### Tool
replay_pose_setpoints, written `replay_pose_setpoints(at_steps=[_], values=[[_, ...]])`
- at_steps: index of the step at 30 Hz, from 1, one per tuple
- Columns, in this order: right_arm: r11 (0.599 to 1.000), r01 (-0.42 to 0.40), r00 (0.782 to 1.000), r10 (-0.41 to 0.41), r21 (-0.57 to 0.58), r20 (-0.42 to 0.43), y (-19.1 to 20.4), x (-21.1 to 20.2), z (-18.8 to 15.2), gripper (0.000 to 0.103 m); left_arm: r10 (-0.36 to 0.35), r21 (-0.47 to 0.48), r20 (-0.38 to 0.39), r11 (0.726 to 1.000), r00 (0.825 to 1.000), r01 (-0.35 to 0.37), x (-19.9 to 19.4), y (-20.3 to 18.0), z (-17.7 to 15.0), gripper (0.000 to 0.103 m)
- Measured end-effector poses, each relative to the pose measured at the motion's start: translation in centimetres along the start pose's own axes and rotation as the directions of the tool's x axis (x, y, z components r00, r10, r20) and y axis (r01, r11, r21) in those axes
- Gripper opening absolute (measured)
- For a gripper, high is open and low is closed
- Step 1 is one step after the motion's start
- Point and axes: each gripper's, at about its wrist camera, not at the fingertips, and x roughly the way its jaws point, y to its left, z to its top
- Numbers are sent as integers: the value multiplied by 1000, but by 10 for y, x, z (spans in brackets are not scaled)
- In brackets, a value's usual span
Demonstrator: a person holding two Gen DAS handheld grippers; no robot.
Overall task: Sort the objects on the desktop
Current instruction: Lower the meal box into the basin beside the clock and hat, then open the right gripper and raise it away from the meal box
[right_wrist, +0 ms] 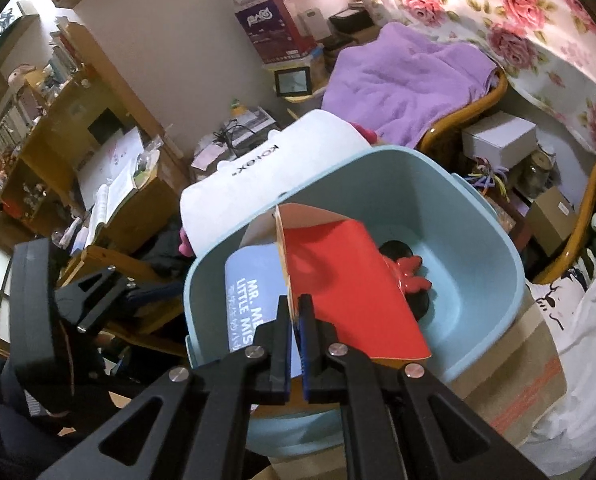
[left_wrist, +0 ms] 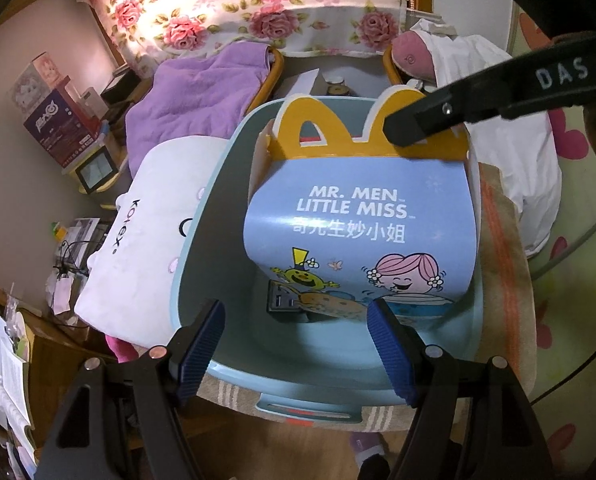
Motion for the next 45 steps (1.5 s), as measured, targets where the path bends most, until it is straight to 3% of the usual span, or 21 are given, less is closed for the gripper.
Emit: replay_pose_setpoints(at_steps=[4,7,9,11,27,45], values=[[1000,11,1000,-11,5,-23,-3,6,-4,7,0,2,0,1000,1000,0,-1,-1,-1,77],[999,42,998,-42,6,-40,-5,9,-7,15,1,0,1,1000,1000,-1,-2,-1,-2,77],[999,49,998,-48,21,-51,-7,12,-10,46,2,-3,2,1000,1000,-2,-3,-1,-3,77],[997,73,996,-72,21,-54,-7,14,-14,55,4,-5,5,1000,1000,-4,-5,-1,-3,77],[983,183,983,-182,-23,22,13,-31,-10,61,-6,5,79,1000,997,6,-41,-3,8,77],[949,311,944,-303,-46,131,69,-111,-5,61,-38,73,203,997,978,24,-119,-5,10,77]])
